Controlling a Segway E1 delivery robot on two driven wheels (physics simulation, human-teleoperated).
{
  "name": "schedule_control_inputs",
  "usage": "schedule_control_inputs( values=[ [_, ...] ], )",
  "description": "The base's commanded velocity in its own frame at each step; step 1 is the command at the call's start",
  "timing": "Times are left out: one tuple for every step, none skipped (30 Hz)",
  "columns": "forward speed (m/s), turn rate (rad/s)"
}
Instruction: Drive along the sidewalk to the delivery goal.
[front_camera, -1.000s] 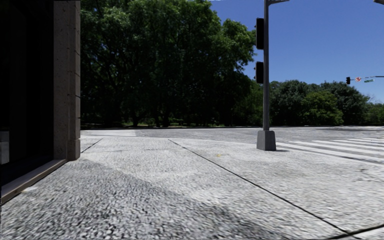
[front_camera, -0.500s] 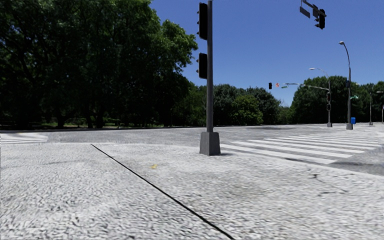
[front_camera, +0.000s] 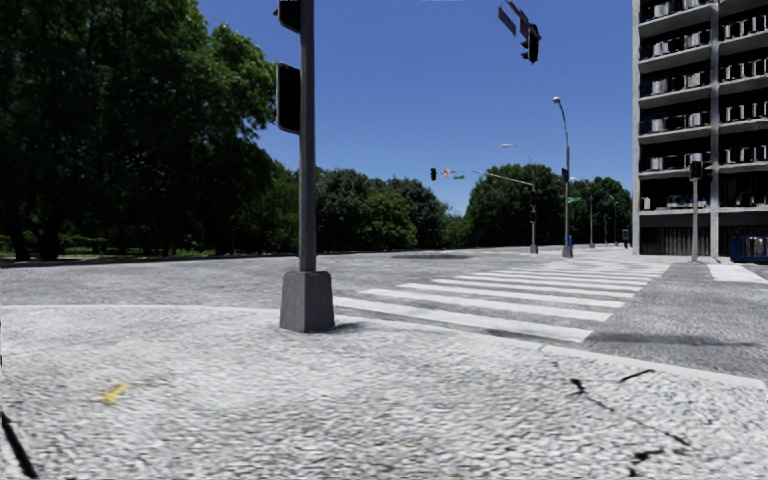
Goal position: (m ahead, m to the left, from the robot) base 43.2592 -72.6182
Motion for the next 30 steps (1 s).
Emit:
schedule_control_inputs(
  values=[
    [2.0, -0.61],
    [2.0, -0.61],
    [2.0, -0.61],
    [2.0, -0.6],
    [2.0, -0.59],
    [2.0, -0.59],
    [2.0, -0.57],
    [2.0, -0.57],
    [2.0, -0.57],
    [2.0, -0.57],
    [2.0, -0.57],
    [2.0, -0.57],
    [2.0, -0.57],
    [2.0, -0.56],
    [2.0, -0.56],
    [2.0, -0.55],
    [2.0, -0.54],
    [2.0, -0.54],
    [2.0, -0.54],
    [2.0, -0.54],
    [2.0, -0.5],
    [2.0, -0.45],
    [2.0, -0.43],
    [2.0, -0.43],
    [2.0, -0.41],
    [2.0, -0.34],
    [2.0, -0.21],
    [2.0, -0.21],
    [2.0, -0.01],
    [2.0, 0.0]
  ],
)
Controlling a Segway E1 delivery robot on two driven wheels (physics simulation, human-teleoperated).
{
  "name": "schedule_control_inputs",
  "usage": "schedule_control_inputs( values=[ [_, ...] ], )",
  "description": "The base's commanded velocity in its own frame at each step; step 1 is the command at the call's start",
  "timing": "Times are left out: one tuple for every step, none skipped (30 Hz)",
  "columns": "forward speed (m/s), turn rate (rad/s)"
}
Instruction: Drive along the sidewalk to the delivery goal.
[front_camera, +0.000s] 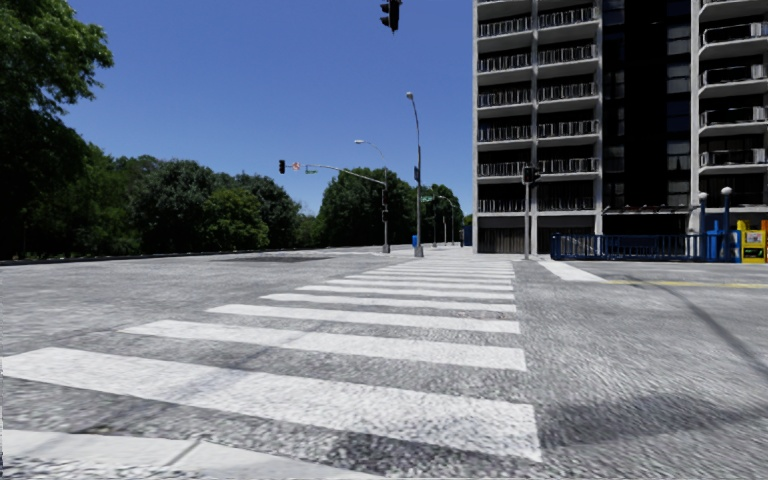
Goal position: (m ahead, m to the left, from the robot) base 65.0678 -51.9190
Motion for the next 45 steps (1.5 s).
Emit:
schedule_control_inputs(
  values=[
    [2.0, 0.0],
    [2.0, 0.0],
    [2.0, 0.0],
    [2.0, 0.0],
    [2.0, 0.0],
    [2.0, 0.0],
    [2.0, 0.0],
    [2.0, 0.0],
    [1.95, 0.0],
    [1.87, 0.0],
    [1.82, 0.0],
    [1.82, 0.0],
    [1.8, -0.01],
    [1.78, -0.15],
    [1.75, -0.22],
    [1.75, -0.22],
    [1.68, -0.24],
    [1.64, -0.3],
    [1.6, -0.35],
    [1.58, -0.36],
    [1.58, -0.36],
    [1.57, -0.37],
    [1.56, -0.37],
    [1.56, -0.37],
    [1.56, -0.37],
    [1.56, -0.37],
    [1.56, -0.37],
    [1.56, -0.37],
    [1.56, -0.37],
    [1.56, -0.37],
    [1.56, -0.37],
    [1.56, -0.37],
    [1.56, -0.37],
    [1.56, -0.37],
    [1.56, -0.37],
    [1.56, -0.37],
    [1.56, -0.37],
    [1.56, -0.37],
    [1.56, -0.37],
    [1.56, -0.37],
    [1.56, -0.37],
    [1.56, -0.37],
    [2.0, -0.37],
    [2.0, -0.37],
    [2.0, -0.37]
  ],
)
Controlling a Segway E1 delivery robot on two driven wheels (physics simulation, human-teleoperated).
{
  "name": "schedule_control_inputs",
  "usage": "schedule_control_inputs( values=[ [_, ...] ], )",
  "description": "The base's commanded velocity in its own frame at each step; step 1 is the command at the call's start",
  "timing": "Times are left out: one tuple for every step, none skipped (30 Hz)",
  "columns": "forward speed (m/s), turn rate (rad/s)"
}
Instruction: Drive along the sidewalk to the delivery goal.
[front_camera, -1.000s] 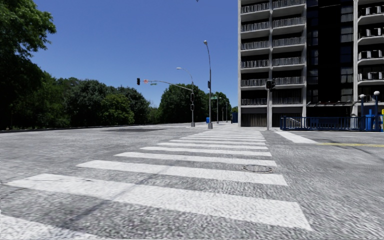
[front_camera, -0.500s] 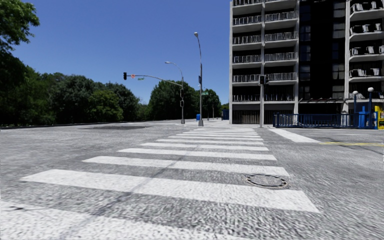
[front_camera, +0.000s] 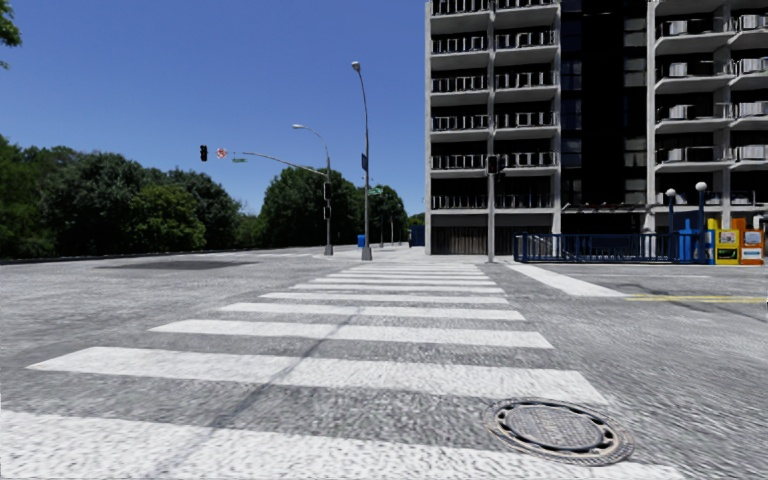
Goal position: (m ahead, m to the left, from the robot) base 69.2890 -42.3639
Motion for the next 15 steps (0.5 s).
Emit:
schedule_control_inputs(
  values=[
    [2.0, -0.37],
    [2.0, -0.37],
    [2.0, -0.37],
    [2.0, -0.37],
    [2.0, -0.37],
    [2.0, -0.37],
    [2.0, -0.37],
    [2.0, -0.37],
    [2.0, -0.37],
    [2.0, -0.37],
    [2.0, -0.37],
    [2.0, -0.28],
    [2.0, 0.0],
    [2.0, 0.0],
    [2.0, 0.0]
  ],
)
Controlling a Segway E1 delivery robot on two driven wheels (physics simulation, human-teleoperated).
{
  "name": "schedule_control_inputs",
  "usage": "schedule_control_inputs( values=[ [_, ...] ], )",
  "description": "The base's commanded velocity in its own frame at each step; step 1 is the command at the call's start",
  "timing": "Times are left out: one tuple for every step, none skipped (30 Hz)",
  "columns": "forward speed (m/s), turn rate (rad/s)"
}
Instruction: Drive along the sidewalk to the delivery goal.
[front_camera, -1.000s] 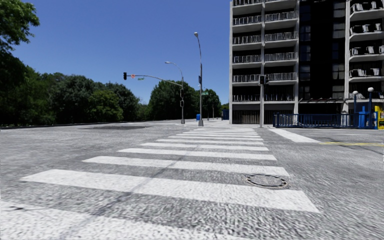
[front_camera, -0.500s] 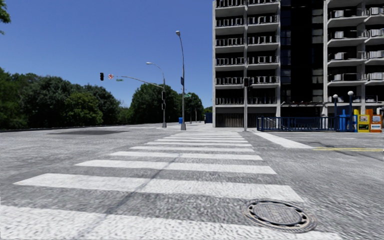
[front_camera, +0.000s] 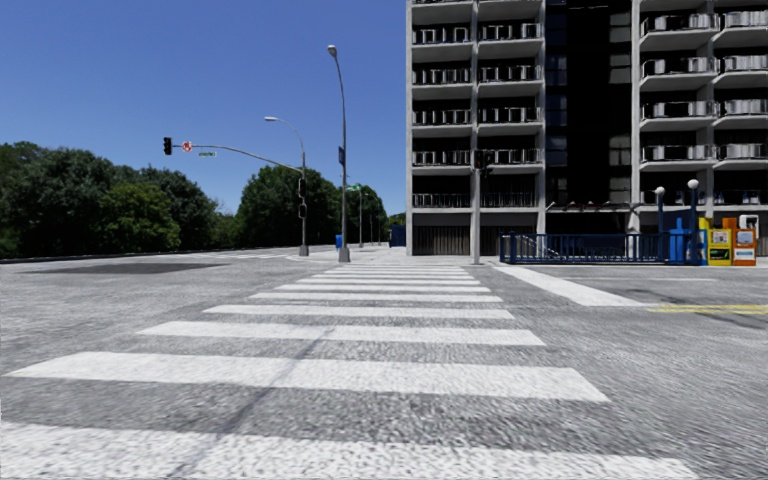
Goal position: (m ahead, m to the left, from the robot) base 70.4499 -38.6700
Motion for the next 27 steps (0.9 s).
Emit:
schedule_control_inputs(
  values=[
    [2.0, 0.0],
    [2.0, 0.0],
    [2.0, 0.0],
    [2.0, 0.0],
    [2.0, 0.0],
    [2.0, 0.0],
    [2.0, 0.0],
    [2.0, 0.0],
    [2.0, 0.0],
    [2.0, 0.0],
    [2.0, 0.0],
    [2.0, 0.0],
    [2.0, 0.0],
    [2.0, 0.0],
    [2.0, 0.0],
    [2.0, 0.0],
    [2.0, 0.0],
    [2.0, 0.0],
    [2.0, 0.0],
    [2.0, 0.0],
    [2.0, 0.0],
    [2.0, 0.0],
    [2.0, 0.0],
    [2.0, 0.0],
    [2.0, 0.0],
    [2.0, 0.0],
    [2.0, 0.0]
  ],
)
